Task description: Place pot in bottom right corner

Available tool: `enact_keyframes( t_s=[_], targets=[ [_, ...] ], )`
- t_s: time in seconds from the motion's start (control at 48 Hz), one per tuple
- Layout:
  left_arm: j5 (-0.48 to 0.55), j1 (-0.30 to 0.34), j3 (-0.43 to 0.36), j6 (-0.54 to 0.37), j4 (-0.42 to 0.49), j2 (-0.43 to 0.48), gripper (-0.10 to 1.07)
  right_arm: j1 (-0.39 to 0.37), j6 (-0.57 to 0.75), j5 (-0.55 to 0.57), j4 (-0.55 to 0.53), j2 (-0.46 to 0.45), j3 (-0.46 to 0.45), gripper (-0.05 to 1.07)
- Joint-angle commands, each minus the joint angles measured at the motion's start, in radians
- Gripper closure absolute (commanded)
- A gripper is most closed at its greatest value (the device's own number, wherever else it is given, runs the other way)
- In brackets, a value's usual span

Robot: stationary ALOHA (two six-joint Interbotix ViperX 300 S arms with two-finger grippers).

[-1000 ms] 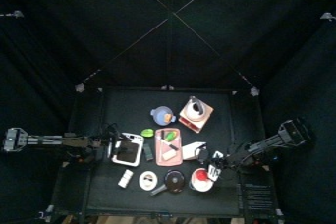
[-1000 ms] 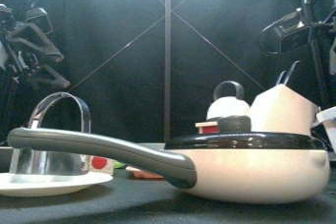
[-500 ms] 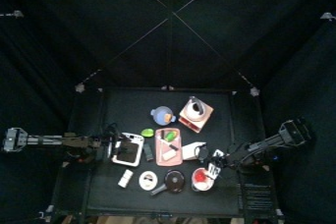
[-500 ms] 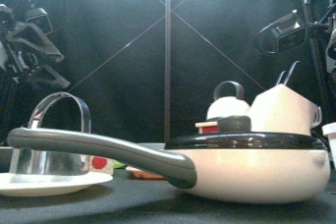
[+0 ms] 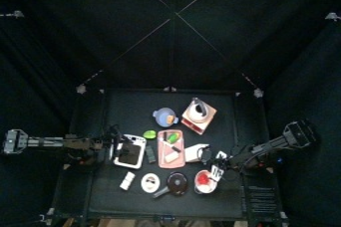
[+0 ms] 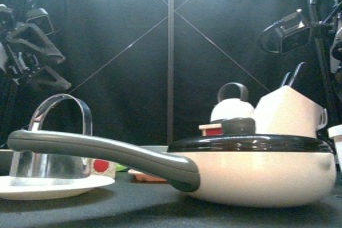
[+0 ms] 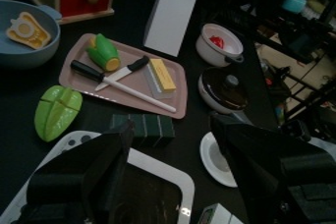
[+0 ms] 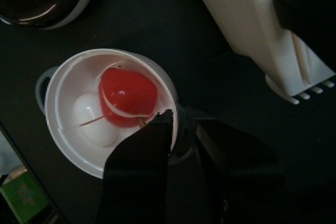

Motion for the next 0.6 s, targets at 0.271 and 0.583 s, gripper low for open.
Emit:
enact_keyframes(
  t_s=[0.271,0.583],
  targets=[
    [-0.005,0.003,-0.012,0.002,-0.002,0.002,0.01,-0.002,0.000,-0.011,-0.012,-0.017,-0.021,0.41],
    [-0.014,-0.002,-0.017,0.003,0.002,0.002,0.01,-0.006,-0.012,-0.037,-0.014,-0.017,-0.064,0.42]
  ],
)
